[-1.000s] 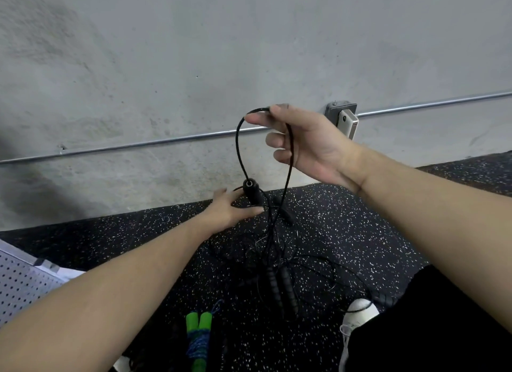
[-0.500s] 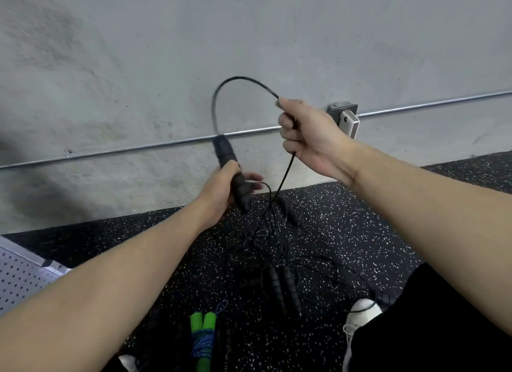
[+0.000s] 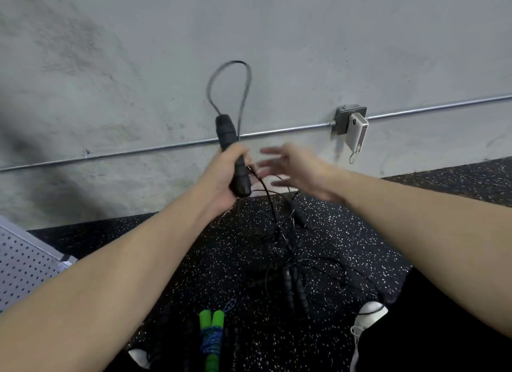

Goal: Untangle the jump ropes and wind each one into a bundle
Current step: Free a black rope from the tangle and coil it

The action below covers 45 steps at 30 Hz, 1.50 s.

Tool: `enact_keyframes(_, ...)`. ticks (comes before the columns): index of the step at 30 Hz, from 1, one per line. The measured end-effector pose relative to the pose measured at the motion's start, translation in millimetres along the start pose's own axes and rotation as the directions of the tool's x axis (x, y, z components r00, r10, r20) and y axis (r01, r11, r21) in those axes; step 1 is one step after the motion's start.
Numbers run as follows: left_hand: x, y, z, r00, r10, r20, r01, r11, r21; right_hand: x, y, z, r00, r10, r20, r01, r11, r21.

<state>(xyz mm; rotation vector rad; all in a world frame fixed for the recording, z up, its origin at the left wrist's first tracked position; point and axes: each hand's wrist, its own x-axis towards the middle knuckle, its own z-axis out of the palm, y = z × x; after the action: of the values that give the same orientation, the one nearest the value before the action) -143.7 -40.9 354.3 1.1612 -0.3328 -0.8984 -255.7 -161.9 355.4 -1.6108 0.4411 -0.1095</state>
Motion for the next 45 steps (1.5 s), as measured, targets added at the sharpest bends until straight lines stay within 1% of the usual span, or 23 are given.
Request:
enact_keyframes(2, -2.9, 13.8, 2.4, 1.0, 0.02, -0.019, -0.023, 0.989, -0.149, 1.4, 13.9, 10.0, 0.984, 0.027, 0.176, 0.047, 0.913, -0.405)
enact_keyframes(3, -4.0, 19.8, 1.5, 0.999, 0.036, -0.033, -0.042, 0.976, -0.213, 4.7, 18.3, 14.2, 0.977, 0.023, 0.214, 0.097, 0.841, -0.532)
enact_keyframes(4, -4.1, 25.8, 0.5, 0.997, 0.051, -0.052, -0.063, 0.963, -0.261, 6.2, 20.5, 16.1, 0.978, 0.017, 0.21, 0.121, 0.772, -0.624)
enact_keyframes(6, -2.7, 34.4, -5.9, 0.991, 0.084, -0.102, -0.11, 0.952, -0.285, 7.7, 19.4, 12.1, 0.994, 0.008, 0.107, 0.075, 0.661, -0.747)
enact_keyframes(8, 0.7, 35.1, -18.7, 0.982, 0.115, -0.151, -0.144, 0.97, -0.194, 7.4, 12.8, 3.9, 0.999, -0.019, 0.033, 0.038, 0.612, -0.79)
enact_keyframes(9, 1.4, 31.7, -24.9, 0.981, 0.11, -0.16, -0.129, 0.985, -0.112, 6.8, 7.6, -0.4, 0.999, -0.046, 0.005, 0.033, 0.629, -0.777)
enact_keyframes(11, -0.3, 18.1, -33.1, 0.986, 0.071, -0.149, -0.069, 0.997, 0.019, 6.2, -5.4, -4.5, 0.991, -0.117, -0.065, 0.045, 0.748, -0.662)
enact_keyframes(13, -7.0, 0.7, -28.2, 0.998, 0.028, -0.06, -0.018, 0.988, 0.152, 7.5, -18.1, -5.5, 0.971, -0.184, -0.154, 0.087, 0.868, -0.489)
enact_keyframes(14, -7.7, -9.8, -24.0, 1.0, 0.009, -0.019, -0.004, 0.971, 0.24, 8.7, -23.5, -4.4, 0.961, -0.208, -0.183, 0.111, 0.893, -0.436)
enact_keyframes(17, -6.5, -34.3, -11.0, 0.998, 0.06, 0.019, -0.061, 0.871, 0.487, 10.4, -34.2, 3.7, 0.947, -0.255, -0.197, 0.164, 0.908, -0.386)
enact_keyframes(20, -6.3, -37.8, -14.2, 0.989, 0.145, 0.037, -0.13, 0.709, 0.693, 12.3, -36.0, 1.8, 0.942, -0.213, -0.261, 0.13, 0.944, -0.303)
enact_keyframes(23, -8.4, -33.0, -25.7, 0.986, 0.148, 0.079, -0.154, 0.612, 0.776, 13.4, -32.5, -11.1, 0.928, -0.191, -0.319, 0.086, 0.945, -0.315)
enact_keyframes(24, -6.7, -31.2, -29.9, 0.985, 0.169, 0.043, -0.142, 0.631, 0.762, 12.9, -31.7, -15.7, 0.918, -0.194, -0.345, 0.073, 0.94, -0.334)
enact_keyframes(25, -5.2, -29.0, -33.3, 0.985, 0.172, -0.02, -0.11, 0.712, 0.694, 12.7, -30.4, -20.5, 0.906, -0.198, -0.373, 0.063, 0.936, -0.345)
enact_keyframes(27, -0.8, -23.8, -38.2, 0.979, 0.119, -0.163, -0.033, 0.891, 0.452, 12.5, -26.6, -32.4, 0.886, -0.174, -0.43, 0.042, 0.953, -0.299)
enact_keyframes(28, 2.0, -20.7, -42.0, 0.976, 0.091, -0.198, -0.016, 0.936, 0.351, 12.1, -24.9, -38.1, 0.875, -0.151, -0.46, 0.032, 0.966, -0.257)
enact_keyframes(30, 6.2, -13.4, -50.4, 0.976, 0.048, -0.214, 0.016, 0.958, 0.287, 11.2, -23.0, -46.2, 0.859, -0.119, -0.498, 0.022, 0.981, -0.195)
enact_keyframes(32, 6.1, -8.9, -55.3, 0.975, 0.016, -0.224, 0.055, 0.95, 0.306, 11.5, -22.8, -50.6, 0.862, -0.103, -0.496, 0.035, 0.989, -0.145)
enact_keyframes(35, 6.0, -6.9, -57.5, 0.951, -0.004, -0.311, 0.087, 0.963, 0.254, 11.7, -24.2, -51.5, 0.864, -0.105, -0.492, 0.055, 0.992, -0.114)
enact_keyframes(39, 11.5, 3.3, -58.9, 0.901, 0.006, -0.433, -0.052, 0.994, -0.093, 11.9, -30.1, -47.0, 0.829, -0.123, -0.546, 0.062, 0.99, -0.128)
enact_keyframes(41, 13.0, 7.8, -61.4, 0.899, 0.031, -0.437, -0.051, 0.998, -0.034, 12.3, -31.2, -43.2, 0.828, -0.093, -0.553, 0.061, 0.995, -0.076)
enact_keyframes(43, 10.6, 6.4, -64.5, 0.905, 0.043, -0.424, 0.02, 0.989, 0.144, 12.4, -31.8, -37.8, 0.848, -0.064, -0.526, 0.069, 0.998, -0.011)
enact_keyframes(45, 10.6, 1.3, -66.0, 0.908, 0.077, -0.411, 0.028, 0.969, 0.244, 12.4, -34.6, -30.8, 0.874, -0.052, -0.482, 0.079, 0.996, 0.037)
